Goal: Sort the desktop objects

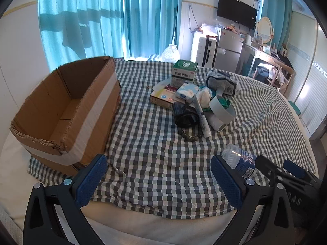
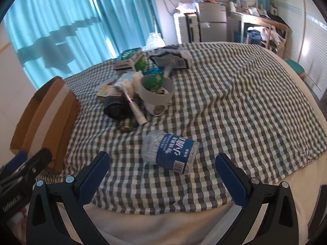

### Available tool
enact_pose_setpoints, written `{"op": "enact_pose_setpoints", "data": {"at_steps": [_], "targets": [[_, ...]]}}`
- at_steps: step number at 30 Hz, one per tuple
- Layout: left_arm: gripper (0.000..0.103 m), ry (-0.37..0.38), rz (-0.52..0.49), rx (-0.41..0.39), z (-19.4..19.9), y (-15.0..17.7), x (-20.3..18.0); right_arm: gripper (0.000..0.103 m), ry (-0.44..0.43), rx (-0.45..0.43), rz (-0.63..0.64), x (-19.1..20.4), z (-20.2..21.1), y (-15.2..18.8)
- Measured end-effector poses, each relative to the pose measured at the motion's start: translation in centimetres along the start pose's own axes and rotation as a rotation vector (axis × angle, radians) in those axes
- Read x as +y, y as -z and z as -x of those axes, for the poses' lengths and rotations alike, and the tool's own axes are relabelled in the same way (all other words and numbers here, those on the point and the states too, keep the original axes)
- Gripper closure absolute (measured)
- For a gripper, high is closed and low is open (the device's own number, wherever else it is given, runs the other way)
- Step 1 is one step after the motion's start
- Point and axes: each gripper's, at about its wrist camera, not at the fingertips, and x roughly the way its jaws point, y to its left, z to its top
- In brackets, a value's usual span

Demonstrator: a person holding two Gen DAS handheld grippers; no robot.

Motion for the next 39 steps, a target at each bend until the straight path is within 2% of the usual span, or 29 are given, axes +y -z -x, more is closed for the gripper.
{"op": "enact_pose_setpoints", "data": {"at_steps": [9, 15, 19, 22, 26, 29, 32, 38, 39], "targets": [[0.0, 0.001, 0.003, 0.076, -4.0, 0.4, -0.4, 0.0, 0.033, 0.122, -0.166, -2.1, -6.0, -1.0], [0.0, -0.027, 0.013, 0.118, -6.7, 0.2, -0.2, 0.0, 0.048, 0.144, -0.15, -0.7, -8.4, -1.0], [0.0, -0.035, 0.029, 0.14, -8.3, 0.0, 0.2, 0.0, 0.094, 0.209, -0.156, -0.6, -11.2, -0.9], [0.0, -0.022, 0.049, 0.146, -9.1, -0.6, 0.3, 0.006, 0.055, 0.214, -0.181, -1.6, -11.8, -0.8], [0.0, 0.052, 0.088, 0.119, -10.3, -2.2, -0.3, 0.007, 0.002, 0.184, -0.171, -2.6, -11.5, -1.0], [0.0, 0.074, 0.041, 0.078, -11.9, -3.8, -1.5, 0.007, -0.029, 0.18, -0.194, -3.4, -11.1, -1.3], [0.0, 0.001, -0.056, 0.042, -13.7, -4.8, -2.5, 0.007, -0.066, 0.167, -0.224, -4.2, -10.1, -1.6], [0.0, -0.023, -0.148, 0.061, -17.5, -5.3, -2.4, 0.007, -0.051, 0.114, -0.146, -3.3, -8.8, -2.8], [0.0, 0.001, -0.154, 0.062, -17.9, -5.4, -2.3, 0.007, -0.057, 0.117, -0.15, -3.3, -8.9, -2.8]]}}
